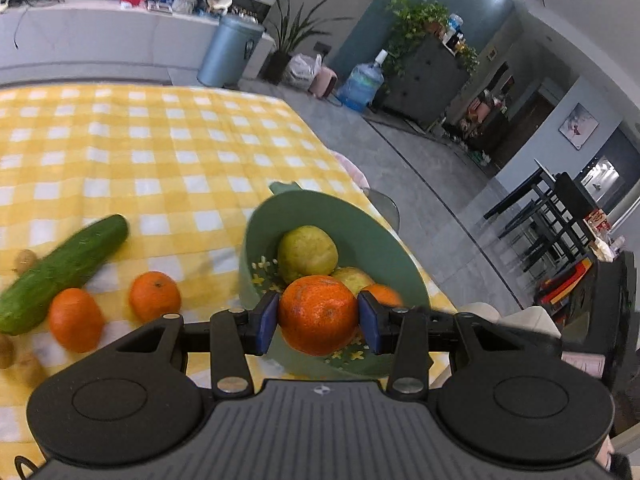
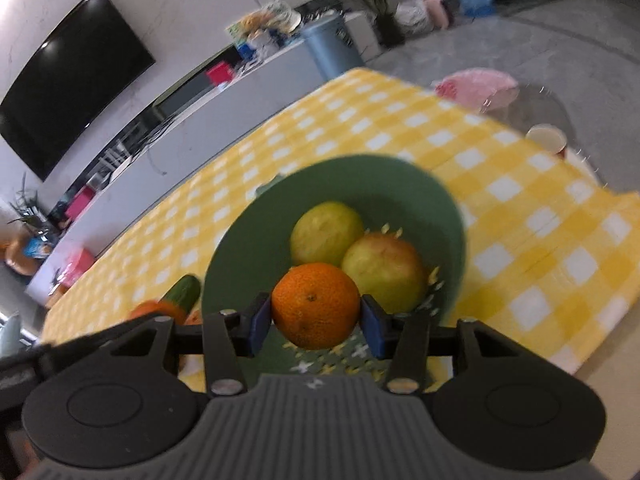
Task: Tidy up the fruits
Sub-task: 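Carry the orange into the colander and open the right gripper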
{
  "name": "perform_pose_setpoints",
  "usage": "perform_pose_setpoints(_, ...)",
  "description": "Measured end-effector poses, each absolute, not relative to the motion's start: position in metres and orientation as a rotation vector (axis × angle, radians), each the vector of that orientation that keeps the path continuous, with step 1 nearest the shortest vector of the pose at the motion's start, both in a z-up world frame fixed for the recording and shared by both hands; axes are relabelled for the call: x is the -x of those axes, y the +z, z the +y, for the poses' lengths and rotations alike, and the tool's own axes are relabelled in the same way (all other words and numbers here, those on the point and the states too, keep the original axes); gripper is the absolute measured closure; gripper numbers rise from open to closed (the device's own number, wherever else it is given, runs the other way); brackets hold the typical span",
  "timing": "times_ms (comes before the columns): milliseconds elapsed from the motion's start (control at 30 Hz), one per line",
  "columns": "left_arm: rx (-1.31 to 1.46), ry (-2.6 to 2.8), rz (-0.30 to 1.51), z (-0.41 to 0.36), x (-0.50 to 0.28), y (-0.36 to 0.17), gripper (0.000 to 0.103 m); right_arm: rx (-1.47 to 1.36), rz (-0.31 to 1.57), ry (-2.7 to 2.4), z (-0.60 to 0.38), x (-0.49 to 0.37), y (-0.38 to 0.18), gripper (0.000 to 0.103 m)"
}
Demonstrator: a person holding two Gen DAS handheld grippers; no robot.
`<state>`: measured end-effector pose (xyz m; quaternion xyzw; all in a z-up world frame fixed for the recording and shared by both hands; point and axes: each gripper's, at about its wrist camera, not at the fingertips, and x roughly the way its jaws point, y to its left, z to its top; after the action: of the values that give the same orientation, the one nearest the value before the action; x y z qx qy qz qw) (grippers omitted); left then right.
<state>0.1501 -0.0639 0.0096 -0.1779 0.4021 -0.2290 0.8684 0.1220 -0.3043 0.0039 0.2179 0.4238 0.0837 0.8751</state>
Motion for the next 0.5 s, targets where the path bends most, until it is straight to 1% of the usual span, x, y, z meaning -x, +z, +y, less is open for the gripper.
perform_pose_setpoints(67,0.379,-0.489,0.851,-0.07,-0.157,0.006,0.055,-0.482,0.901,0.186,-0.304,-0.124,-0.001,0.045)
perform_pose_setpoints(233,0.39,-0.48,0.859,-0.077,-0.167,-0.002,0.055,-0.543,0.854,0.177,-0.313,-0.121,0.003,0.044)
perform_pose_setpoints(467,0.375,-0.448,0.859,-0.08,-0.17,-0.005,0.054,-0.578,0.837,0.163,-0.321,-0.122,0.002,0.044)
perform_pose_setpoints(500,0.38,-0.447,0.848,-0.079,-0.169,-0.005,0.047,-0.574,0.838,0.166,-0.32,-0.122,0.002,0.044)
